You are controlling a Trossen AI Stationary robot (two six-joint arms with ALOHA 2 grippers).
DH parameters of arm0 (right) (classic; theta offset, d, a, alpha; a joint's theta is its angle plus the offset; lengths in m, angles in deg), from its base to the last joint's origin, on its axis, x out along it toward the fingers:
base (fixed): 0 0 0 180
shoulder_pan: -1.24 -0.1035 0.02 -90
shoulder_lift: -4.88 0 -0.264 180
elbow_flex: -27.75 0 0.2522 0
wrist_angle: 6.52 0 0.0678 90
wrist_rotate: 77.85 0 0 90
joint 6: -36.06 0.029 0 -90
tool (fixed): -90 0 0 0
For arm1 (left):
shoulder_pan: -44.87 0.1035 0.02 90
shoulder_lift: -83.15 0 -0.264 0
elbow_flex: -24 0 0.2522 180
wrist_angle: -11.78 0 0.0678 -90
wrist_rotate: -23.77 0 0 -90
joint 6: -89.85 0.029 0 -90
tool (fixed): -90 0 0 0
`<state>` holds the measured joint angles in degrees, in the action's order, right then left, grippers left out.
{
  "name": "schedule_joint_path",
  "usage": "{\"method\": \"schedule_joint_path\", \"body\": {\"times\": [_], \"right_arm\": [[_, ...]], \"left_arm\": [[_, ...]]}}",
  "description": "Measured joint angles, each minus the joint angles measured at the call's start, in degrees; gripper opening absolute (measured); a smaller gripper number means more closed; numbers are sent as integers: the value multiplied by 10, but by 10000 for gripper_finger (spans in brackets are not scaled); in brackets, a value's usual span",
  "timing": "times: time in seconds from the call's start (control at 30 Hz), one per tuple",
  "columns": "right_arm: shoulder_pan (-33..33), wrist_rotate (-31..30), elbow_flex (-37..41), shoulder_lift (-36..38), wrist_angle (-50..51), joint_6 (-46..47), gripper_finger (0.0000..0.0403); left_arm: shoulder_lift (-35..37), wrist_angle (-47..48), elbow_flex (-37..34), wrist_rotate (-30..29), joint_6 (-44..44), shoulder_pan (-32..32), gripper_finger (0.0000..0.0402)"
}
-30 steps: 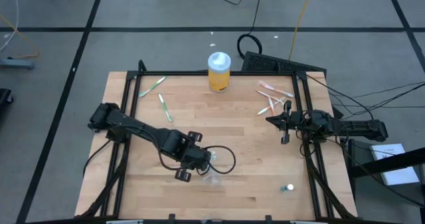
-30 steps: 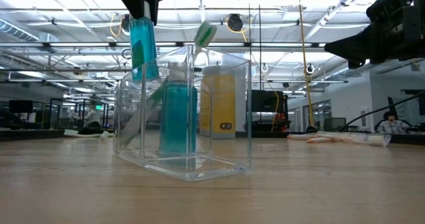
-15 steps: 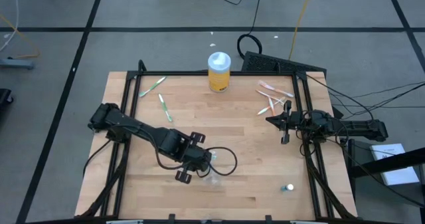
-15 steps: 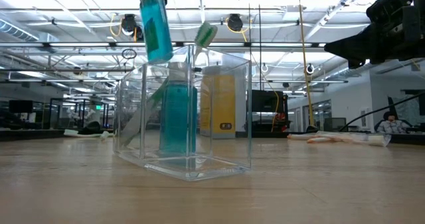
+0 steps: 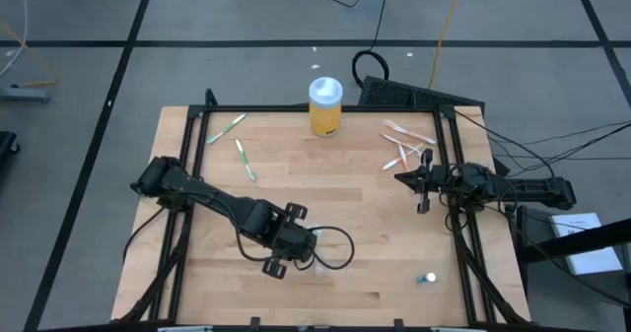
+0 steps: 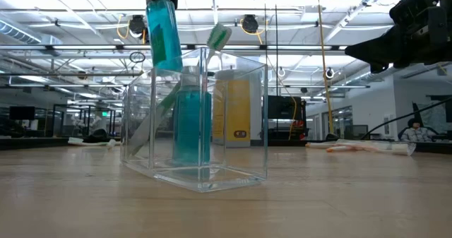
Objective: Pick & Place toothbrushing station
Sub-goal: Put the blue mouthwash into the transparent organizer
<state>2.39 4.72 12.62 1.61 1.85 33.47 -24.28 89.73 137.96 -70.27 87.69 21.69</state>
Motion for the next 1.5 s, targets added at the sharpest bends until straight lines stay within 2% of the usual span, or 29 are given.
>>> {"method": "schedule_joint_path", "body": {"times": [0.47, 1.5], "right_arm": [[0, 0, 0, 0, 0, 0, 4], [0, 0, 0, 0, 0, 0, 4]], "left_arm": [[-41, 0, -2, 12, 2, 2, 99], [-40, -77, -104, 28, -3, 21, 99]]}}
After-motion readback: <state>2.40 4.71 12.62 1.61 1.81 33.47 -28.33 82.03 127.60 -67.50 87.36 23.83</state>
